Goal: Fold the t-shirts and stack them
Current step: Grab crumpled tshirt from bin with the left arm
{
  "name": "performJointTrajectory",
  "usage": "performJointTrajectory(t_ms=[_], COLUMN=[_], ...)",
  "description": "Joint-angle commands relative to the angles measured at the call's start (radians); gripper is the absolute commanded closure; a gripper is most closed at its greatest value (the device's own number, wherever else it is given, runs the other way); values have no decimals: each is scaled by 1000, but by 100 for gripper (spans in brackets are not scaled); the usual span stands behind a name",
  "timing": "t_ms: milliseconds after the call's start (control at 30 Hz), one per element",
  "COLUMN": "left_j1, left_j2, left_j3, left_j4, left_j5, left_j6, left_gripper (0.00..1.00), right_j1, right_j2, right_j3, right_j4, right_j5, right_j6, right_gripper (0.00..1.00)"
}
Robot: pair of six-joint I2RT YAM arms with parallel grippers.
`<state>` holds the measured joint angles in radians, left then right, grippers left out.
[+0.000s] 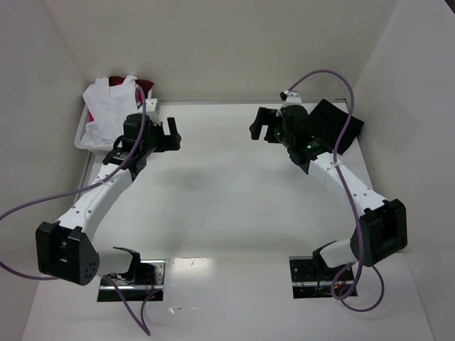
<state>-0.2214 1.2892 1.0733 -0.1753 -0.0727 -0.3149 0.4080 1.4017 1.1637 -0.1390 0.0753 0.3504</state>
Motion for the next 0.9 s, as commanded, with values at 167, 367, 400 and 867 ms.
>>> performJointTrajectory(t_ms=[167,367,400,867], left_j1=[-3,112,128,362], left_j2=[-137,-24,5,499], left_j3=[-4,200,241,566], left_j4=[63,-7,-24,-20], left_j5=[-159,-236,-236,-279], left_j6=[-24,-108,-93,-85], left_gripper=[0,0,0,0], right_j1=[8,8,8,8], right_j2=[-49,-79,-79,-80], right_j3=[-1,-16,-16,-25], right_j4=[33,50,50,41], right_j5=[12,-9,-9,-17], right_j6=[24,33,33,42], right_gripper=[0,0,0,0])
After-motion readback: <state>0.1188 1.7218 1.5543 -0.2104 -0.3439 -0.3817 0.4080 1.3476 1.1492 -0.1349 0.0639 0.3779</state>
